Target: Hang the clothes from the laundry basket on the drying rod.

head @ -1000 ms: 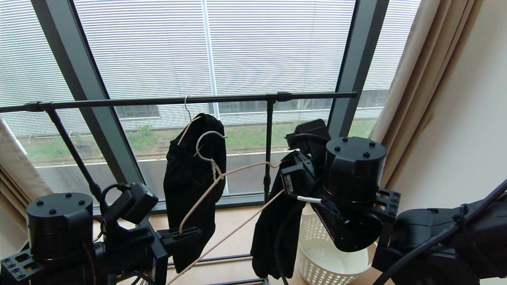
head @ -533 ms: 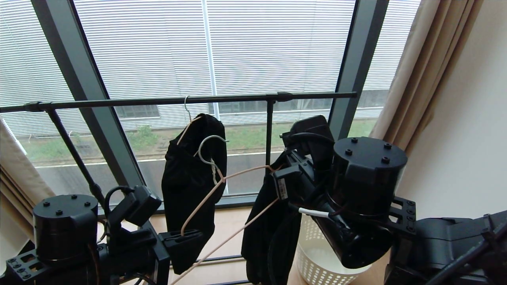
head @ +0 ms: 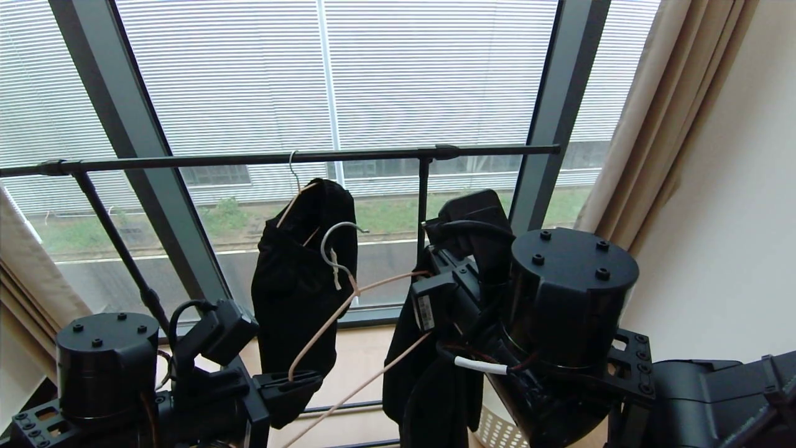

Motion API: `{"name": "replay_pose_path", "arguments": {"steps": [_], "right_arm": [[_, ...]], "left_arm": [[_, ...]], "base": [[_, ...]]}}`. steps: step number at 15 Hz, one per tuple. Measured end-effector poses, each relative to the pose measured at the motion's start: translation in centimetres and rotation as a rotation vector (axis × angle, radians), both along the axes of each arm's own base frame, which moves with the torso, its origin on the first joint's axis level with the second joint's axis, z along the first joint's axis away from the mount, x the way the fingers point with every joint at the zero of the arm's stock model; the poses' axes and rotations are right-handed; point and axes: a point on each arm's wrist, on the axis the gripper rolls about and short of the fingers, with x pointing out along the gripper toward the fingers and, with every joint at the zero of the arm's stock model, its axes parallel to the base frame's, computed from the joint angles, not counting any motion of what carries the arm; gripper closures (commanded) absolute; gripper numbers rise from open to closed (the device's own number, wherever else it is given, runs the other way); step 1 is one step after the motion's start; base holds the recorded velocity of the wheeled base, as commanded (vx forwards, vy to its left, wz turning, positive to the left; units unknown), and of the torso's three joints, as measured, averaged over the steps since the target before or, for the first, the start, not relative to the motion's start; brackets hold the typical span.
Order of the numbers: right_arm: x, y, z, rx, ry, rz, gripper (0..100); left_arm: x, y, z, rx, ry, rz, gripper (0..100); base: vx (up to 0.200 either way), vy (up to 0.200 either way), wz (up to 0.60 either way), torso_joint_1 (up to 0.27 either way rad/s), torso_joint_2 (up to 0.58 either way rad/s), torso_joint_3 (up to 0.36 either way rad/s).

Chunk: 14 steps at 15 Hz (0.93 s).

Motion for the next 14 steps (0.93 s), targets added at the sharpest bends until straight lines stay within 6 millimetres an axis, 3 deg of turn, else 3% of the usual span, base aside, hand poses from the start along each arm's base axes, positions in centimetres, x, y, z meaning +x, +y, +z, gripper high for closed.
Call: {"name": "replay_pose_path", "arguments": {"steps": [5,11,14], "right_arm": [[1.7,-1.2,0.3,0.009,-0.007,-0.059,100],[0.4,-0.1,0.3,0.015,-0.006,-0.010,100],[1.6,-0.7,0.5,0.035,-0.024,-0.047,100]], "left_arm": [[-0.9,0.1,0.2,-0.017,-0.006,-0.046,100],[-1.1,0.1,0.3,-0.024,-0.007,-0.064,100],[-1.4,0.1,0.3,-0.027,-0.008,-0.076,100]], "base": [[0.000,0.000,0.00,0.000,0.00,0.000],[0.000,0.000,0.00,0.000,0.00,0.000],[0.000,0.000,0.00,0.000,0.00,0.000]]}}
